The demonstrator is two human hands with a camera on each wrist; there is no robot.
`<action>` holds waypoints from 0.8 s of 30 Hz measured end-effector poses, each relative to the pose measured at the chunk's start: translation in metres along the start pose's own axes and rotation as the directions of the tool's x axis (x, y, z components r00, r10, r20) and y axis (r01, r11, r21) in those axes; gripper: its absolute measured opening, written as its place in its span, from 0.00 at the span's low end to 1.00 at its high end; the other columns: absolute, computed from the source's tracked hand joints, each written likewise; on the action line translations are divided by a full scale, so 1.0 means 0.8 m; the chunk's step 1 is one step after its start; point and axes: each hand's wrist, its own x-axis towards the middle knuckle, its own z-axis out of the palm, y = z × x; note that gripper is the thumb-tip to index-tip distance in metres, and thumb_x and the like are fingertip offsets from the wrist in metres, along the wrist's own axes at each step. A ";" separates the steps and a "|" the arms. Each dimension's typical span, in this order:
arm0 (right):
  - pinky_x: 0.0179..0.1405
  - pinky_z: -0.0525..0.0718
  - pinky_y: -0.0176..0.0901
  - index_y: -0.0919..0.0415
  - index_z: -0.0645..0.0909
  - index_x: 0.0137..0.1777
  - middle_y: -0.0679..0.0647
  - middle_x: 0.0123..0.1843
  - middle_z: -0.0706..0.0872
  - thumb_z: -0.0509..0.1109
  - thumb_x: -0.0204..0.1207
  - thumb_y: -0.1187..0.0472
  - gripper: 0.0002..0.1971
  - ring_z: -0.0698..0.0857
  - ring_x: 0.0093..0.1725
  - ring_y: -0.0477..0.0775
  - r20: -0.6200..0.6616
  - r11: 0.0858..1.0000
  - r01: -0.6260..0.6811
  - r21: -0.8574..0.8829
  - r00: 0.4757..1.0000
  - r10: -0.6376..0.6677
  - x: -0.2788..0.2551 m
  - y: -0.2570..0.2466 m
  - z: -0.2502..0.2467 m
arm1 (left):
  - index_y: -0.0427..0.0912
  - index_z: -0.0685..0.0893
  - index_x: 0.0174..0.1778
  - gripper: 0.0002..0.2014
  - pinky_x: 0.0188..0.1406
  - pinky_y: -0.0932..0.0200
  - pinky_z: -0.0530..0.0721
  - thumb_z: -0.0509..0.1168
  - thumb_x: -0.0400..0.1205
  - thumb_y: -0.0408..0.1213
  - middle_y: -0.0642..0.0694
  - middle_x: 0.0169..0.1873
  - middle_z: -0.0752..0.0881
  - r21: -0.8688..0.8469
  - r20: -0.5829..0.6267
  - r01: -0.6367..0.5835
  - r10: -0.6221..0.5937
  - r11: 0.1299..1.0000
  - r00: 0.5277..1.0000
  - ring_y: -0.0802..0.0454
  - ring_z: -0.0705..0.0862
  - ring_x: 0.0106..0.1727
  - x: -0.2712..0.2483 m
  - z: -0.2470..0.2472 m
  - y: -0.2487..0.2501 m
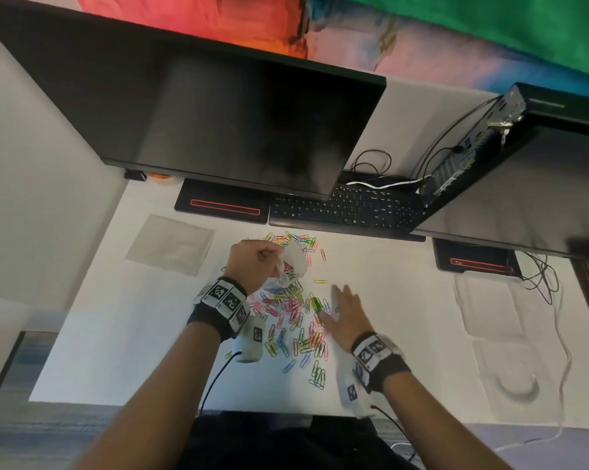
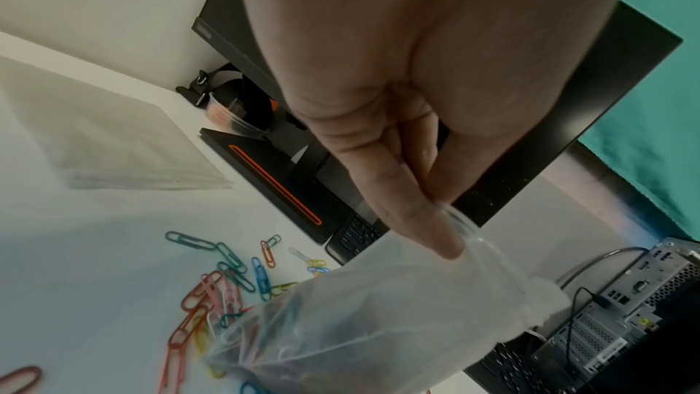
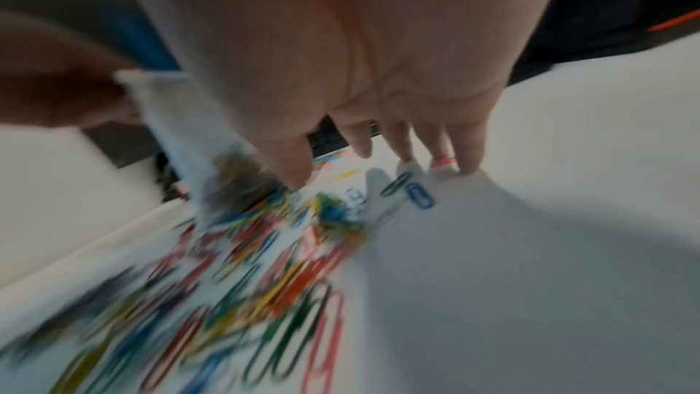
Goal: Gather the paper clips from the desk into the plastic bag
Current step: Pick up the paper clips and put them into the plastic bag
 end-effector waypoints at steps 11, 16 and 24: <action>0.61 0.83 0.48 0.63 0.73 0.74 0.57 0.71 0.75 0.67 0.71 0.76 0.29 0.76 0.66 0.58 -0.036 0.813 0.370 -0.451 0.902 -0.430 -0.008 -0.030 0.034 | 0.40 0.92 0.50 0.08 0.42 0.49 0.93 0.67 0.84 0.33 0.46 0.37 0.93 0.003 0.008 0.005 -0.005 1.000 1.000 0.53 0.93 0.35 -0.003 -0.003 -0.001; 0.59 0.84 0.44 0.62 0.85 0.61 0.56 0.55 0.86 0.64 0.72 0.78 0.20 0.84 0.54 0.56 -0.128 0.882 0.350 -0.316 0.905 -0.405 0.013 -0.026 0.020 | 0.40 0.92 0.51 0.08 0.43 0.50 0.93 0.67 0.84 0.32 0.45 0.37 0.93 0.008 0.015 0.006 -0.006 1.000 1.000 0.52 0.93 0.35 -0.005 -0.001 0.002; 0.35 0.85 0.29 0.60 0.92 0.44 0.58 0.40 0.93 0.79 0.68 0.69 0.06 0.90 0.33 0.44 -0.099 0.659 -0.038 0.751 0.981 0.169 0.002 -0.027 -0.062 | 0.41 0.92 0.49 0.07 0.44 0.48 0.93 0.68 0.83 0.31 0.44 0.35 0.93 0.005 0.025 0.005 -0.006 1.000 1.000 0.47 0.92 0.36 -0.005 0.007 0.005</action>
